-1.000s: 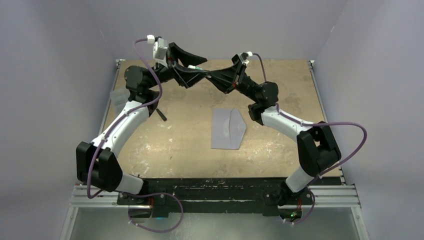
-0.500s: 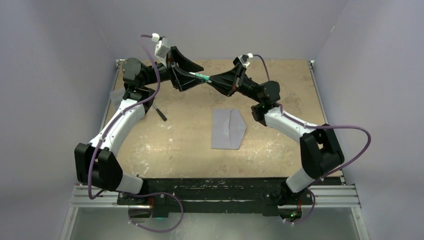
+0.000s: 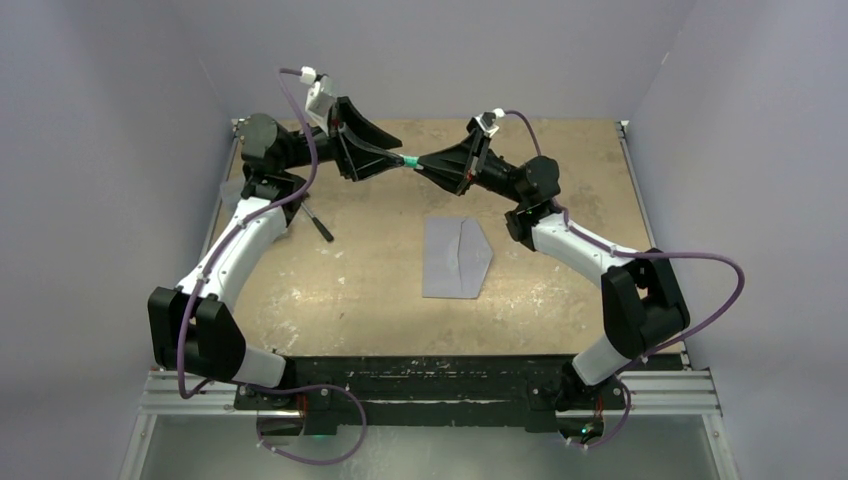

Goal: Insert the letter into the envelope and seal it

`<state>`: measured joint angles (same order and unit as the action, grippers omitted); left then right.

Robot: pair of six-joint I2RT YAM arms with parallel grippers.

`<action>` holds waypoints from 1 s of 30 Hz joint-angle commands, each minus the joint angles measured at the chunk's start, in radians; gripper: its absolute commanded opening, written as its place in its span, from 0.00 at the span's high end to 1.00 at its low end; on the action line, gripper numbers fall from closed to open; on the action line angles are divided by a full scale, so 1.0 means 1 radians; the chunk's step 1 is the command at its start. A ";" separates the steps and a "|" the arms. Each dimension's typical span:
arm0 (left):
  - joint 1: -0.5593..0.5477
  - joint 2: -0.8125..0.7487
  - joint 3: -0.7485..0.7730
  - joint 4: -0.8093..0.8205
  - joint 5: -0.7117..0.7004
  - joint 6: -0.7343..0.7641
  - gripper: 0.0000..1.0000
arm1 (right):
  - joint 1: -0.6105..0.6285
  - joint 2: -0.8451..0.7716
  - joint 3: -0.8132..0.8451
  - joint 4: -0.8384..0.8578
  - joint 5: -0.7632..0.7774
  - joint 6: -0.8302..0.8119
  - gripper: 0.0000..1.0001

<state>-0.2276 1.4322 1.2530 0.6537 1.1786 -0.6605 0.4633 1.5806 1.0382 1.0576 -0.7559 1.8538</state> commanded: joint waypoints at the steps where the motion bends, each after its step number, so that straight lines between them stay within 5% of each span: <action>1: 0.015 -0.033 0.036 -0.034 0.052 0.035 0.54 | -0.006 -0.040 0.022 0.025 -0.019 -0.020 0.95; 8: 0.026 -0.047 0.092 -0.410 0.031 0.311 0.48 | -0.006 -0.043 0.025 0.012 -0.022 -0.032 0.95; 23: 0.039 -0.064 0.092 -0.406 0.073 0.320 0.49 | -0.006 -0.048 0.046 -0.078 -0.030 -0.099 0.96; 25: 0.039 -0.063 0.088 -0.406 0.075 0.321 0.58 | -0.007 -0.047 0.051 -0.092 -0.030 -0.110 0.96; 29: 0.039 -0.054 0.083 -0.403 0.064 0.314 0.99 | -0.006 -0.040 0.069 -0.089 -0.018 -0.126 0.92; 30: 0.039 -0.052 0.081 -0.396 0.053 0.307 1.00 | -0.006 -0.038 0.077 -0.085 -0.010 -0.131 0.90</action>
<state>-0.1970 1.3968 1.3056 0.2405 1.2453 -0.3611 0.4599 1.5806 1.0500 0.9432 -0.7700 1.7630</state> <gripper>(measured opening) 0.124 0.251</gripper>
